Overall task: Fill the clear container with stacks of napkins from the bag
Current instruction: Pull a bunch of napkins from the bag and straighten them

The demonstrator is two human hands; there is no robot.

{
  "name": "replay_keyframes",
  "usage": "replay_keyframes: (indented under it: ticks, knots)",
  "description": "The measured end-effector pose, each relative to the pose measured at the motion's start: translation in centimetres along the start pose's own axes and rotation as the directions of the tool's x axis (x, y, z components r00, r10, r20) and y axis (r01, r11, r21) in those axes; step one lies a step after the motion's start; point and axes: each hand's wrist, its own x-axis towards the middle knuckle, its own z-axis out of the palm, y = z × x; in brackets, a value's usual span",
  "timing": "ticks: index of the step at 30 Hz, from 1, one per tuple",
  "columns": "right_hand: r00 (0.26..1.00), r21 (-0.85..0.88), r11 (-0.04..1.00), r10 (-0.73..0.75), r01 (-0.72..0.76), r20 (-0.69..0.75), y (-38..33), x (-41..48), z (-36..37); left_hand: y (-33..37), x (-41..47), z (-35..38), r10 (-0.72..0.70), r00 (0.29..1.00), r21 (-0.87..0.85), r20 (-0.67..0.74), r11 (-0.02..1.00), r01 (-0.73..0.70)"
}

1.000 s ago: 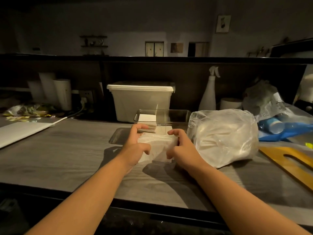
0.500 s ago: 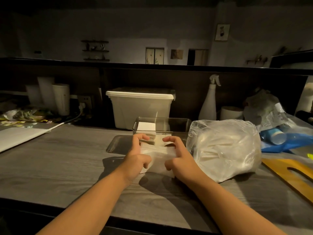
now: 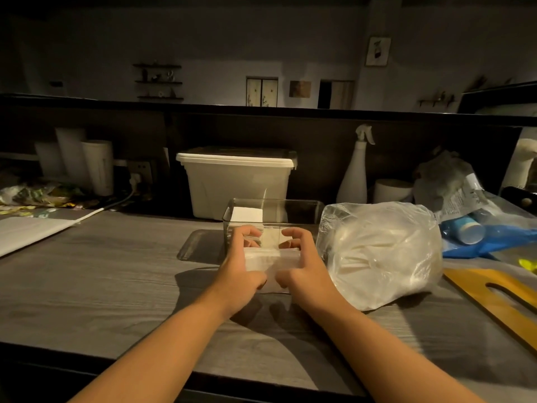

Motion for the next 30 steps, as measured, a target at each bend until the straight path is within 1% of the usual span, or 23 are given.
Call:
replay_keyframes:
  ticks: [2, 5, 7, 9, 11, 13, 15, 17, 20, 21, 23, 25, 28, 30]
  knots:
    - [1.0, 0.039, 0.999, -0.011, 0.011, 0.005, -0.3, 0.0, -0.1, 0.2, 0.2, 0.1, -0.011, 1.0, -0.011, 0.0, 1.0, 0.011]
    - [0.997, -0.004, 1.0, 0.029, -0.029, 0.068, 0.1, -0.2, -0.6, -0.1, 0.2, 0.0, -0.03, 1.0, 0.009, 0.003, 1.0, 0.03]
    - [0.998, -0.067, 0.998, 0.014, -0.01, 0.065, 0.6, -0.3, -0.7, -0.5, 0.2, 0.0, -0.007, 1.0, 0.028, 0.007, 1.0, 0.007]
    - [1.0, -0.171, 0.985, -0.021, 0.023, 0.014, 1.0, -0.1, -0.6, -0.9, 0.2, -0.2, 0.047, 0.998, 0.072, -0.052, 0.997, -0.043]
    - [0.999, -0.269, 0.963, -0.035, 0.03, -0.013, 1.2, 0.0, -0.6, -1.2, 0.3, -0.1, 0.062, 0.995, 0.1, -0.084, 0.993, -0.053]
    - [0.998, -0.332, 0.942, -0.052, 0.044, -0.017, 1.3, 0.1, -0.6, -1.4, 0.3, 0.0, 0.063, 0.998, 0.125, -0.021, 0.99, -0.06]
    - [0.998, -0.34, 0.939, -0.062, 0.051, -0.021, 1.3, 0.1, -0.7, -1.6, 0.2, 0.2, 0.068, 0.998, 0.151, 0.008, 0.986, -0.069]
    - [0.998, -0.333, 0.942, -0.062, 0.053, -0.014, 1.3, 0.2, -0.6, -1.9, 0.4, 0.2, 0.077, 0.997, 0.21, -0.027, 0.975, -0.07]
    - [0.997, -0.356, 0.932, -0.075, 0.064, -0.016, 1.3, 0.2, -0.6, -2.2, 0.5, 0.3, 0.048, 0.999, 0.384, -0.013, 0.923, -0.039]
    - [0.996, -0.355, 0.933, -0.078, 0.061, -0.035, 1.3, 0.2, -0.6, -2.2, 0.4, 0.3, 0.044, 0.999, 0.416, -0.021, 0.909, -0.031]
    - [0.996, -0.33, 0.943, -0.064, 0.041, -0.06, 1.4, 0.1, -0.7, -2.2, 0.3, 0.3, 0.051, 0.997, 0.405, -0.055, 0.914, -0.024]
    - [0.997, -0.269, 0.963, -0.039, 0.021, -0.06, 1.3, 0.0, -0.7, -2.0, 0.1, 0.1, 0.037, 0.998, 0.329, -0.044, 0.944, -0.021]
    - [0.999, -0.079, 0.997, 0.019, -0.022, -0.033, 0.7, 0.1, -0.7, -1.3, 0.0, -0.1, -0.031, 0.999, 0.169, 0.017, 0.985, 0.028]
    - [0.998, -0.008, 0.998, 0.06, -0.06, -0.008, 0.3, 0.2, -0.7, -0.6, 0.2, -0.1, -0.066, 0.997, 0.109, 0.039, 0.992, 0.061]
